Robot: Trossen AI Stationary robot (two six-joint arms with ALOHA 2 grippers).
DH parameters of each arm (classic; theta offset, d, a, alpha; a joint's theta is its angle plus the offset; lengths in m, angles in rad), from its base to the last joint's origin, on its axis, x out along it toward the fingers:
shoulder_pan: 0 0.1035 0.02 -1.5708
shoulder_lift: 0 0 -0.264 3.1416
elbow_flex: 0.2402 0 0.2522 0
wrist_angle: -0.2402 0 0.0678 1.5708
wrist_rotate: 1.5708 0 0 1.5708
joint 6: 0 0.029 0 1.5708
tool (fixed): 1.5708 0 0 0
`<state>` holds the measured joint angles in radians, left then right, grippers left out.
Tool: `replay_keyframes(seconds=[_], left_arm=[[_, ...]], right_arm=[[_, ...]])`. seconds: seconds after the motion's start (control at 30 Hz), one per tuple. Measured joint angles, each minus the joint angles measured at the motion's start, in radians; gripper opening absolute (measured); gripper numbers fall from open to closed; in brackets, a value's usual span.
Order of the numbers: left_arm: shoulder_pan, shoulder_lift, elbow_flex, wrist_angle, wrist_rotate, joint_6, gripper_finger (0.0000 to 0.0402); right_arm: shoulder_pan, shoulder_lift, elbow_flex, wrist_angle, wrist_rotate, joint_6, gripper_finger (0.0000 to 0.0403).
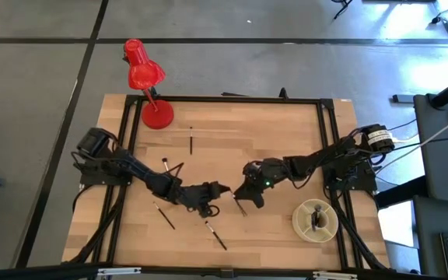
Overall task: Pick & Place Makeup Supplies
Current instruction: Put the makeup brush into the organizer
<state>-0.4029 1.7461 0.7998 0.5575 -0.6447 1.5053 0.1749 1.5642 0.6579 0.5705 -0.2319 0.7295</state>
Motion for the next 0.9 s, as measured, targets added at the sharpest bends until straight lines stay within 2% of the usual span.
replay_keyframes(seconds=[0.17, 0.63, 0.9], left_arm=[[0.009, 0.011, 0.000, 0.001, -0.013, 0.005, 0.0003], [0.013, 0.011, 0.000, 0.053, -0.008, 0.001, 0.0003], [0.013, 0.011, 0.001, 0.047, -0.030, -0.021, 0.0003]], right_arm=[[0.000, 0.000, 0.000, -0.007, -0.032, 0.000, 0.0128], [-0.016, 0.000, 0.000, -0.014, 0.053, -0.013, 0.0128], [-0.015, -0.011, 0.000, -0.022, 0.037, -0.068, 0.0128]])
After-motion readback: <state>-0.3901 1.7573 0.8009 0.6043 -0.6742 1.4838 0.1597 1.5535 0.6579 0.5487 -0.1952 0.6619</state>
